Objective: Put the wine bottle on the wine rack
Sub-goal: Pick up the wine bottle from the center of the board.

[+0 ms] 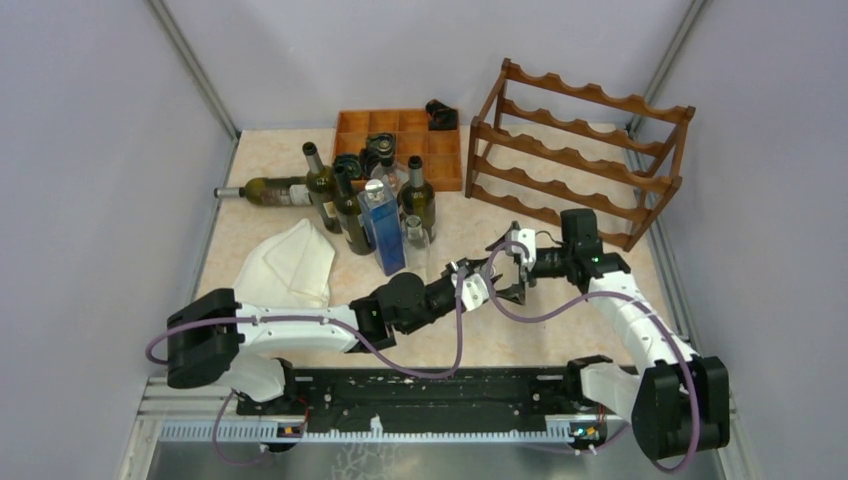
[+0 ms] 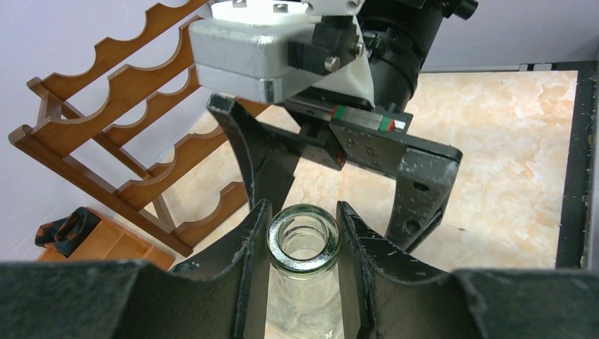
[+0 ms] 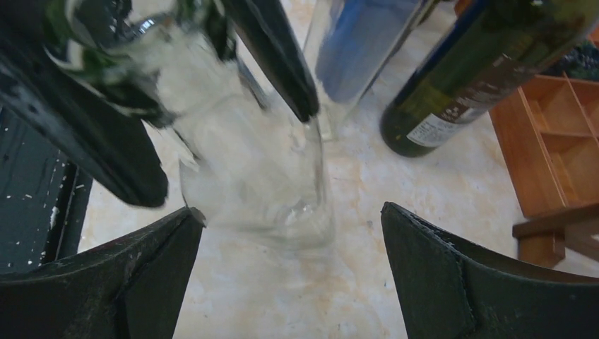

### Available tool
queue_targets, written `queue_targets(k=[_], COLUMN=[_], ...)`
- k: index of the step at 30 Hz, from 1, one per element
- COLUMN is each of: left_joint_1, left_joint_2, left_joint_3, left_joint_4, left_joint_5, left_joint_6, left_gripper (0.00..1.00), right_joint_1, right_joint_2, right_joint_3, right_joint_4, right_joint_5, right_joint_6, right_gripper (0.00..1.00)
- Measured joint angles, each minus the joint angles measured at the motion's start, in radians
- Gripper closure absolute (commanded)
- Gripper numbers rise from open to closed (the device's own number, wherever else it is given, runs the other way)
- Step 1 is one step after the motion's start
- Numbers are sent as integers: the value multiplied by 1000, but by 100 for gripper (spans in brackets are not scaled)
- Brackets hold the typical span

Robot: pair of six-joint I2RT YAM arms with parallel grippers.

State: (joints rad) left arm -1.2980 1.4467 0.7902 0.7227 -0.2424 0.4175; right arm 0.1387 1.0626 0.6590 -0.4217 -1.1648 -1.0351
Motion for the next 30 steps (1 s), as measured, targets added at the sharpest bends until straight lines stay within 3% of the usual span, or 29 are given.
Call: queue_targets(k=[4,11,13,16,17,21,23,25,30], left_joint_1=[0,0,0,2,6,8,5,2,1], left_joint_2=[0,0,0,-4,-6,-26,-50,-90,-240], left_joint_3=[6,8,7,-4,-7,-23,-36,-48,-72], left_joint_4=[-5,5,16,39,47,43,37,28,-75], left_joint_5=[1,18,25,22,17,25,34,34,40], left_joint_6=[-7,-45,-60,-69,-77,-110,-129,-152,-236], left_gripper=[100,100,100,99,89,26,9,2,1], right_joint_1=[55,101,105,109,110,115,115,113,68], right_joint_2=[10,29,30,31,31,31,31,28,12], right_joint_3=[-7,-45,-46,-46,-46,-37,-28,-14,32], right_joint_4=[28,103,119,125,124,81,35,-12,-177], right_joint_5=[-11,-10,-12,-20,-27,-26,-8,8,52], right_joint_6=[11,65,72,73,63,26,-3,-43,-167], right_gripper=[10,28,38,61,69,92,98,100,100])
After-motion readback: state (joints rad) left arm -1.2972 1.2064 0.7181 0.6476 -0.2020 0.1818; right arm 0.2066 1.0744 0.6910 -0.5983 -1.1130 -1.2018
